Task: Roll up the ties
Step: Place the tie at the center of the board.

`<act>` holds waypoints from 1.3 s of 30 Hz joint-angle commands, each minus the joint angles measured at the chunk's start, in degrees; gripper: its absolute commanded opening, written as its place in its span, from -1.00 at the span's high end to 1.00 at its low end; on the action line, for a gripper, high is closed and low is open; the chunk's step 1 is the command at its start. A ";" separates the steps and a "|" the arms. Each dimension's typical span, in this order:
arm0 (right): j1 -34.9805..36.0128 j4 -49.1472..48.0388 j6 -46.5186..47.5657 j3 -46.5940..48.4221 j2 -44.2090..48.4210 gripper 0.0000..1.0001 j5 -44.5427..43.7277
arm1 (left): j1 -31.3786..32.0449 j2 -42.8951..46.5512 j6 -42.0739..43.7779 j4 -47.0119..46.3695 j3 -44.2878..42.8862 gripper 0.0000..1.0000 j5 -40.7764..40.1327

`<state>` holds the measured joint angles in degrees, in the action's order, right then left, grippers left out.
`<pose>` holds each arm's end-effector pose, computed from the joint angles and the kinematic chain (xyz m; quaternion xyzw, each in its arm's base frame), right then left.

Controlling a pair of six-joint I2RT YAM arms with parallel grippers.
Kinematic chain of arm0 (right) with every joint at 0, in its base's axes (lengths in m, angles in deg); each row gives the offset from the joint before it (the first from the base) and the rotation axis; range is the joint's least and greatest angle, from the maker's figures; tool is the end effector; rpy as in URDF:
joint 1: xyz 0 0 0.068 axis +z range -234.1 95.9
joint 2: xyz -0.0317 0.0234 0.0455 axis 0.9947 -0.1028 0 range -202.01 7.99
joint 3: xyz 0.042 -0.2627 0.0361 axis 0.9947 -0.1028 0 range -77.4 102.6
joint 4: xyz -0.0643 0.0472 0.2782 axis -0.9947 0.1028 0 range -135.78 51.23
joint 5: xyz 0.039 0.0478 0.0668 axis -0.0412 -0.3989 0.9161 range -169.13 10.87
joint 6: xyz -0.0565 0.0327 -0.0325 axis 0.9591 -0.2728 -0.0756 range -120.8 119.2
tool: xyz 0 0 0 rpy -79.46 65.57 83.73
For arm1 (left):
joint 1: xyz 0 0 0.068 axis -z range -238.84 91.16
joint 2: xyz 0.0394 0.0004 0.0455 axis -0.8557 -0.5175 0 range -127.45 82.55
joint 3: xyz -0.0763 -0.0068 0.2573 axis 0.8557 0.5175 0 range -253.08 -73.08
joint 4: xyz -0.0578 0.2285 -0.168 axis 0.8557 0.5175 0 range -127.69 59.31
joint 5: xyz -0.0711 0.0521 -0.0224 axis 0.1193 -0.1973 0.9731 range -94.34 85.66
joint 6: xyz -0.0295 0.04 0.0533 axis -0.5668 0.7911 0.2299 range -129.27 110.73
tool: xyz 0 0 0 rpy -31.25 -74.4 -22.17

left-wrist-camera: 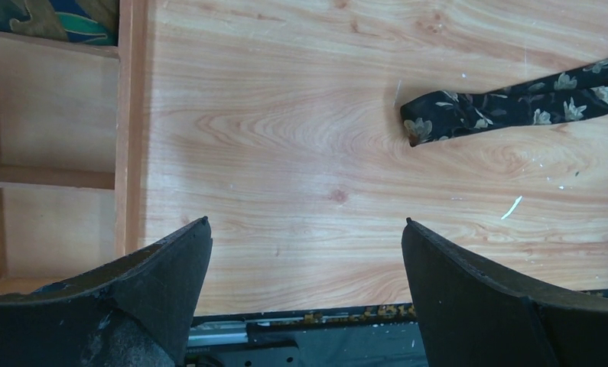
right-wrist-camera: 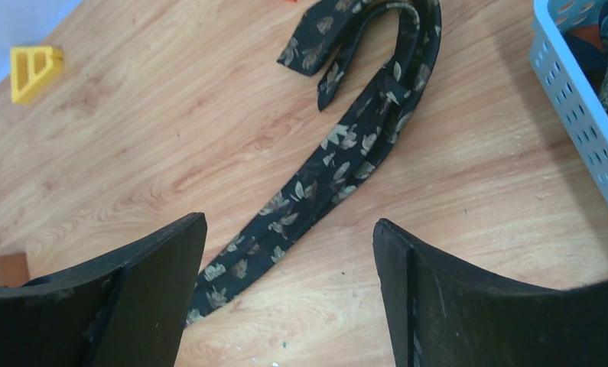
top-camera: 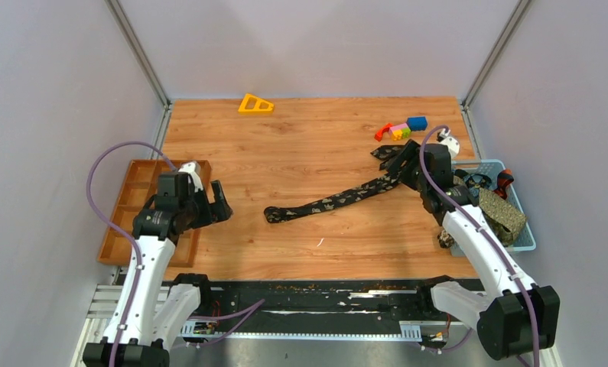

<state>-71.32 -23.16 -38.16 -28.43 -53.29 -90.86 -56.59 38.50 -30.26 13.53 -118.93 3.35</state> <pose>0.2815 0.0513 0.2649 0.2339 0.8518 0.1128 0.4550 0.1930 -0.0156 0.2607 -0.1295 0.9272 -0.1312 0.3262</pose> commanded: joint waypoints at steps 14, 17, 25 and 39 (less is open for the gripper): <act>4.52 -10.94 9.82 -11.39 4.59 -0.59 8.65 | 0.80 -2.13 -8.44 -19.93 6.53 -0.95 11.97; 5.26 -13.05 10.92 -12.85 4.72 -0.59 8.51 | 2.45 -3.78 -10.06 -22.71 8.29 -0.91 11.43; 6.94 -17.63 13.08 -15.57 2.97 -0.58 9.57 | 7.56 -10.45 -14.01 -32.90 13.98 -0.70 9.78; 7.09 -19.13 14.82 -15.31 0.41 -0.58 13.03 | 13.00 -22.41 -21.97 -45.71 16.95 -0.77 7.03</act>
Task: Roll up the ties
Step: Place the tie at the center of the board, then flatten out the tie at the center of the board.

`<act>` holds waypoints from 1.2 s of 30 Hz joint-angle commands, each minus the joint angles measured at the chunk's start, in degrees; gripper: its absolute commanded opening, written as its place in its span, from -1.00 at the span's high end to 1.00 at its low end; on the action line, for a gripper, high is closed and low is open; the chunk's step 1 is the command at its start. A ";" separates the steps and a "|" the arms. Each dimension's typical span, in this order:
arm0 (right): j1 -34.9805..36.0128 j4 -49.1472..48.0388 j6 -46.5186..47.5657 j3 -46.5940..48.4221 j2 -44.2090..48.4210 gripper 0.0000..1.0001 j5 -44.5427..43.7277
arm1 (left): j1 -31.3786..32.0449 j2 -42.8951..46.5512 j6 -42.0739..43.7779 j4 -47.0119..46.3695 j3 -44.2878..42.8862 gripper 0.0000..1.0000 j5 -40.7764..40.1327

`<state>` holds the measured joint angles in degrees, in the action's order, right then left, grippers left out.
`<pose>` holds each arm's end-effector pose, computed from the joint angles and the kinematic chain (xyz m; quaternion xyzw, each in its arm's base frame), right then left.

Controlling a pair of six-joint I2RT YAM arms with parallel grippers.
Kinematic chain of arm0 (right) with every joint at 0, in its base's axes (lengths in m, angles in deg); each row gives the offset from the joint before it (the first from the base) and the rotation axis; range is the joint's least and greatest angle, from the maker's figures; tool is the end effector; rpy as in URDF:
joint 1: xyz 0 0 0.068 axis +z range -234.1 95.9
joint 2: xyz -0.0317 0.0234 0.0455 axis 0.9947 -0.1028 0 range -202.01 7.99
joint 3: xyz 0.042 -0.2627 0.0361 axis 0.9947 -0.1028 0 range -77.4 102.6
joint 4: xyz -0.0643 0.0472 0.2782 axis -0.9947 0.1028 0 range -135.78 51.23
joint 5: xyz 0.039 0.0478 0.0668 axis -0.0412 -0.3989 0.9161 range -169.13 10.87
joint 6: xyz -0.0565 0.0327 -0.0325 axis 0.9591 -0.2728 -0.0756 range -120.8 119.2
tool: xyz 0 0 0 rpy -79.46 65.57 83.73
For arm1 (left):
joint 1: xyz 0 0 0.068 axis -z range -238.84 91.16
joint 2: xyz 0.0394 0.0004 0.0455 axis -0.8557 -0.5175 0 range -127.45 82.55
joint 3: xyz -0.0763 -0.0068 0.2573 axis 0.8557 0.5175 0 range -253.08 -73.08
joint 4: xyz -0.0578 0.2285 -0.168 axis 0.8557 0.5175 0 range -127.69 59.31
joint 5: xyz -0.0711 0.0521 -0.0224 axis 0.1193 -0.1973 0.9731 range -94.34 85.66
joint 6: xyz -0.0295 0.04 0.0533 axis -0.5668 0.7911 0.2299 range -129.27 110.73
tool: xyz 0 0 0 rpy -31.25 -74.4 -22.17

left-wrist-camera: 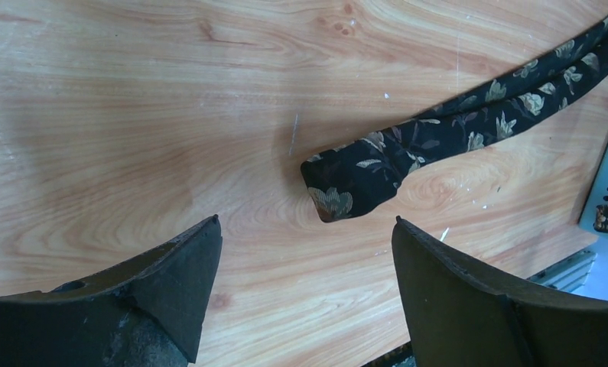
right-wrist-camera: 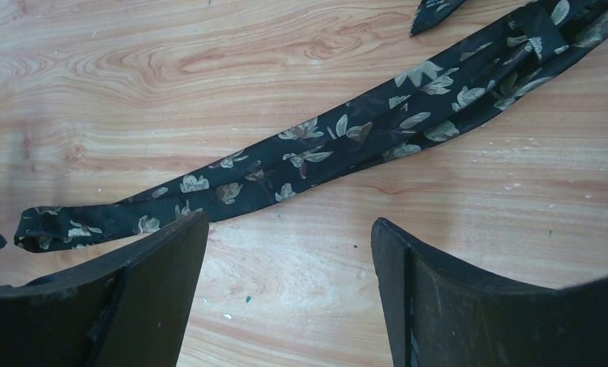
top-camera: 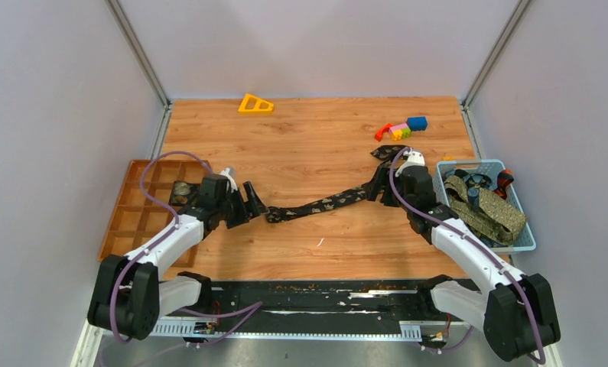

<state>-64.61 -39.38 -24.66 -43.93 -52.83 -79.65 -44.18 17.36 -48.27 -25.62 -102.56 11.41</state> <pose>0.2613 0.0920 0.1925 0.0358 0.8812 0.1703 0.4396 0.2457 -0.0812 0.1395 -0.1467 0.9138 -0.2750 0.2606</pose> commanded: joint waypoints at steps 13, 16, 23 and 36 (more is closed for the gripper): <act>0.36 -2.71 1.38 0.03 0.07 -0.58 1.66 | 3.32 -7.50 -10.75 -9.97 -1.13 -0.77 -5.29; 0.38 -2.72 1.44 0.03 0.09 -0.57 1.66 | 3.98 -8.49 -12.84 -11.77 -1.00 -0.77 -5.76; 0.29 -2.68 1.55 0.10 -0.24 -0.57 1.92 | 7.03 -10.69 -15.42 -14.49 -1.25 -0.59 -7.59; 0.09 -2.31 1.64 0.54 -0.95 -0.54 2.01 | 7.32 -2.51 -12.44 -7.84 1.57 0.86 -15.43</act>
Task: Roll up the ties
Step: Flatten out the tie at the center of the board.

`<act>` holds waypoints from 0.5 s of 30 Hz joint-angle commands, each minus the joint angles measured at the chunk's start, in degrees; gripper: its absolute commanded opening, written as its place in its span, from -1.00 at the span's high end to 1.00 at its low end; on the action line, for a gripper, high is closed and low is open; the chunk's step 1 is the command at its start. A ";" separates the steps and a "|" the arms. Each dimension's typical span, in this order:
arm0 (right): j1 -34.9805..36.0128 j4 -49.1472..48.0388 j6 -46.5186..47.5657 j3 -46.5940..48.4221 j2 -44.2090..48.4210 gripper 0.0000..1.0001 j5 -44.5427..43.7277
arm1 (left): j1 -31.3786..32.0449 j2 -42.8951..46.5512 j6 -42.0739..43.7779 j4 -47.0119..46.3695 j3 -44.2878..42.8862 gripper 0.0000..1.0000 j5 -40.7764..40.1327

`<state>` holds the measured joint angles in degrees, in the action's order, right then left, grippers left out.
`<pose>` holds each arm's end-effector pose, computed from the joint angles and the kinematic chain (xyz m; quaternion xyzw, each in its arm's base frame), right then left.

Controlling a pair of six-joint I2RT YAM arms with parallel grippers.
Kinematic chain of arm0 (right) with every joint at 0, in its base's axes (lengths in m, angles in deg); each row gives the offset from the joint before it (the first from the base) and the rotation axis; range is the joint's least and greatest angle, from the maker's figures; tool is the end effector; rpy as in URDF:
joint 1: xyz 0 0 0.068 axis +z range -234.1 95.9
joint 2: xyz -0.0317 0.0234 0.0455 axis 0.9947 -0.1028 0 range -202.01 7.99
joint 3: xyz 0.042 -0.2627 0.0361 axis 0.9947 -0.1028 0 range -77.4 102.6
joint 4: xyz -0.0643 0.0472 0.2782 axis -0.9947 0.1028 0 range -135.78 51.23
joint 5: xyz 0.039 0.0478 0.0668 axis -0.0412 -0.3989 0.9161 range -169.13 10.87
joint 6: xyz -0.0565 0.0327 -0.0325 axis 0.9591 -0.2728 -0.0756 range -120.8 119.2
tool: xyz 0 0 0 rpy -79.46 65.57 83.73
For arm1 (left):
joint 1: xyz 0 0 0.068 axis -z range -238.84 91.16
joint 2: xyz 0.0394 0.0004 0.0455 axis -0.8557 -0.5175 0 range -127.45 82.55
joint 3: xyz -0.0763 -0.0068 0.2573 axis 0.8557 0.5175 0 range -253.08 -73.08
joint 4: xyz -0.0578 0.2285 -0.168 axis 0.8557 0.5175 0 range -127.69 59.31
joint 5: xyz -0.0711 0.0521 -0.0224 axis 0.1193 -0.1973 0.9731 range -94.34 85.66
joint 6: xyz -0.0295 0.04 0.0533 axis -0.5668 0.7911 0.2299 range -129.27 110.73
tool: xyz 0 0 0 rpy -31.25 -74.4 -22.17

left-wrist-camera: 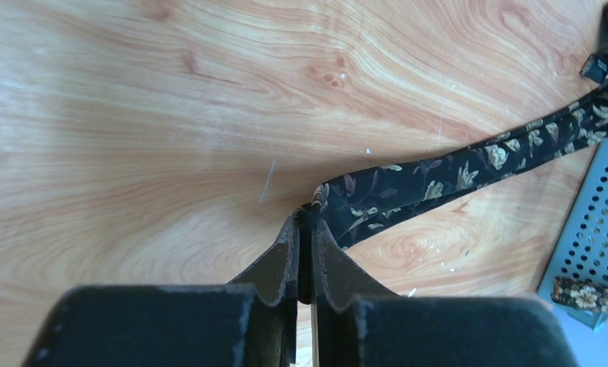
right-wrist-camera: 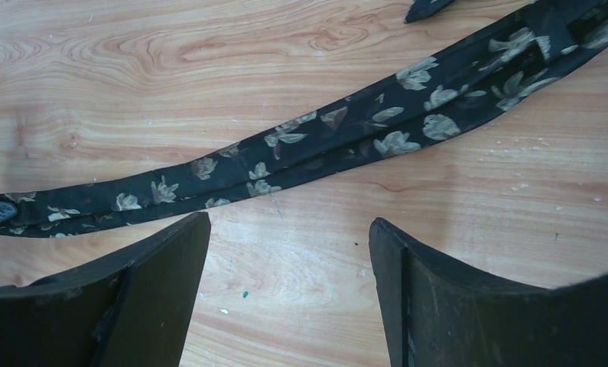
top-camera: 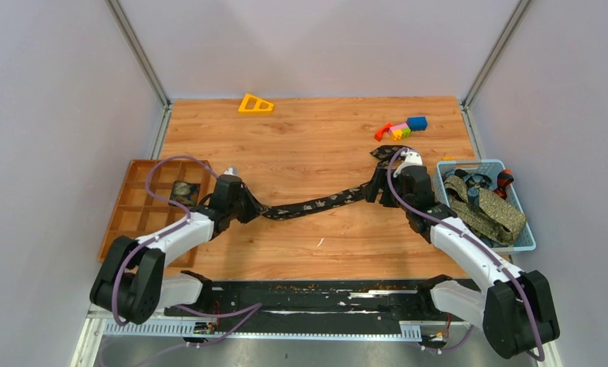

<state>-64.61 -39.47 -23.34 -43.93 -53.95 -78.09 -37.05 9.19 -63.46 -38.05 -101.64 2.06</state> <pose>0.2623 0.0941 0.1877 0.0194 0.8859 0.1737 0.4298 0.2564 -0.1097 0.1172 -0.2362 0.8901 -0.2784 0.2729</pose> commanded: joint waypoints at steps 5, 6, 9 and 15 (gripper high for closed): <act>0.11 -2.20 0.35 0.70 -0.01 -0.54 0.72 | 0.11 16.47 4.71 13.10 2.96 0.88 -14.14; 0.11 -2.13 0.36 0.78 -0.09 -0.53 0.72 | 0.15 19.28 4.97 15.47 3.24 0.88 -15.46; 0.10 -1.95 0.42 1.38 -0.80 -0.53 0.96 | 0.10 25.02 5.28 20.42 4.35 0.89 -18.96; 0.82 -0.46 1.71 4.92 -2.86 -0.50 2.60 | 0.10 32.58 3.87 23.18 8.79 0.89 -20.95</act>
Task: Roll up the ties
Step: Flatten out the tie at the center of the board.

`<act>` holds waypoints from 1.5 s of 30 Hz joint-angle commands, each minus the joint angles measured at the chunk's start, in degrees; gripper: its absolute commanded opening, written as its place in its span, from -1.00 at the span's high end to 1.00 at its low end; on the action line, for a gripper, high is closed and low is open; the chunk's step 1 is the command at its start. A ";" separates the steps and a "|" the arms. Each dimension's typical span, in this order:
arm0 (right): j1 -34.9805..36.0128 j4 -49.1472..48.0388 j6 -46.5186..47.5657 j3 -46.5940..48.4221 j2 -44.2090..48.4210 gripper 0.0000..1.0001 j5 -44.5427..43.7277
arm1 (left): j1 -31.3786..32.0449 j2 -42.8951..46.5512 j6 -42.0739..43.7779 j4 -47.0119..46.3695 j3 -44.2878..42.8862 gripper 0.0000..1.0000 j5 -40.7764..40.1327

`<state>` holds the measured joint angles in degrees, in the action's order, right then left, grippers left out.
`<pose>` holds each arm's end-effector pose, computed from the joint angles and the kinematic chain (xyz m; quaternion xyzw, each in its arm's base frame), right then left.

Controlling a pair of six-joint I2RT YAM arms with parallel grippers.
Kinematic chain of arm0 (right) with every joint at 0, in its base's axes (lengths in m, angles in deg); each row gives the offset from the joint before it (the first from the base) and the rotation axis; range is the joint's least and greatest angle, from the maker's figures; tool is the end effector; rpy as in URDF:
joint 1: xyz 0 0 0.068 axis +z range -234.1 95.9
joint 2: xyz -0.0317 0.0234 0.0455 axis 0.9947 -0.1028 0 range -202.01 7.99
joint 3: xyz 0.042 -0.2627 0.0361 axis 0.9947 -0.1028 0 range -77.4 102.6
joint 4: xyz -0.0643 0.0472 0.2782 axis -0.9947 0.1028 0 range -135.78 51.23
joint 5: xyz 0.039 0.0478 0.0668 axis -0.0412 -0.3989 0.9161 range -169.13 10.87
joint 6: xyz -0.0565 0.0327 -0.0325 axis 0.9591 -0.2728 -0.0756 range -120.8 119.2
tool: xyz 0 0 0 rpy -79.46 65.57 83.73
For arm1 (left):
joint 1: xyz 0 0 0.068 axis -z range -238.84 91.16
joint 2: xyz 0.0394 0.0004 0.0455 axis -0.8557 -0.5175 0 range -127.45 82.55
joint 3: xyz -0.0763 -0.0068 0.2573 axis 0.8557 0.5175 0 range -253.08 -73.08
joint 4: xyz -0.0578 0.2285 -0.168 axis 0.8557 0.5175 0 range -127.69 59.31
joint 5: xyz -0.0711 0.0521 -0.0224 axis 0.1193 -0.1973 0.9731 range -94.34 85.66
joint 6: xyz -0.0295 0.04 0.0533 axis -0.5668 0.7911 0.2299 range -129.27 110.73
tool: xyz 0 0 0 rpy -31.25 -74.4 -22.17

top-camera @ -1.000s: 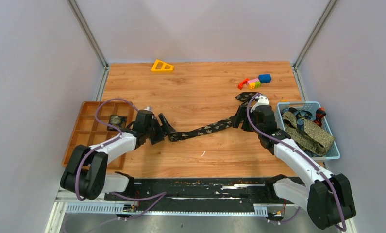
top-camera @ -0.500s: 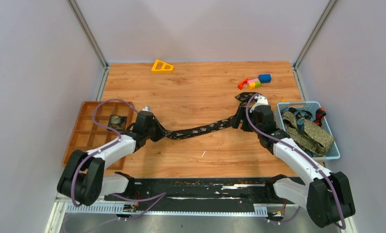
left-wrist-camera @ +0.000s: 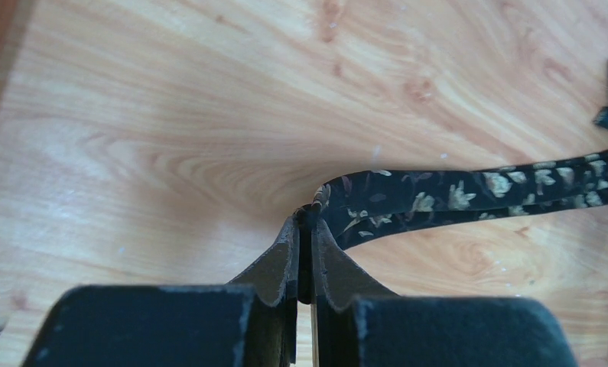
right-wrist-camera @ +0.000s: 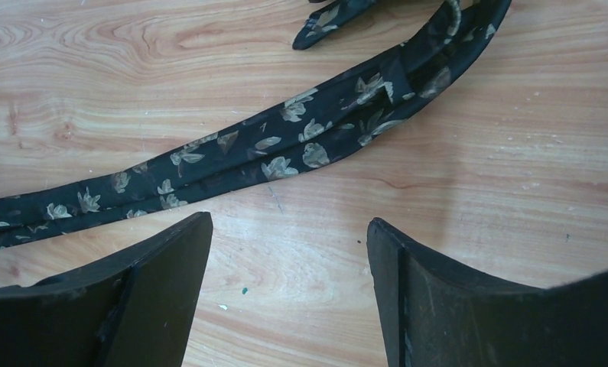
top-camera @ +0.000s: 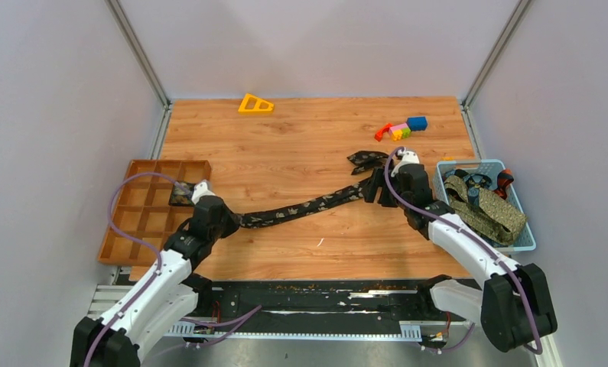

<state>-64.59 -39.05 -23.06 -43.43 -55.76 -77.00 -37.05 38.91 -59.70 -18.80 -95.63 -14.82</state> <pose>0.2647 0.0963 0.1820 0.0131 0.8928 0.1759 0.4145 0.2015 -0.0686 0.1639 -0.2607 0.8649 -0.1812 0.3888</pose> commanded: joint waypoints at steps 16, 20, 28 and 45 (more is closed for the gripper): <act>5.34 10.14 -8.60 29.99 -28.41 -0.48 -9.26 | 0.10 3.95 -1.46 -5.40 11.11 0.95 -2.04; 5.36 14.96 -10.98 37.14 -36.99 -0.55 -10.54 | 0.12 4.55 -1.25 -6.19 12.02 0.95 -1.91; 5.33 15.86 -14.27 41.68 -44.14 -0.61 -12.70 | 0.10 6.14 -0.90 -6.65 13.19 0.97 -2.09; -0.02 14.83 -16.90 51.46 -54.21 -0.60 -19.92 | 0.02 8.78 -1.16 -5.92 14.10 1.00 -2.66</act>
<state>-61.62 -22.68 -38.88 4.24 -108.87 -94.92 -37.05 46.80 -60.79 -23.80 -81.90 -16.46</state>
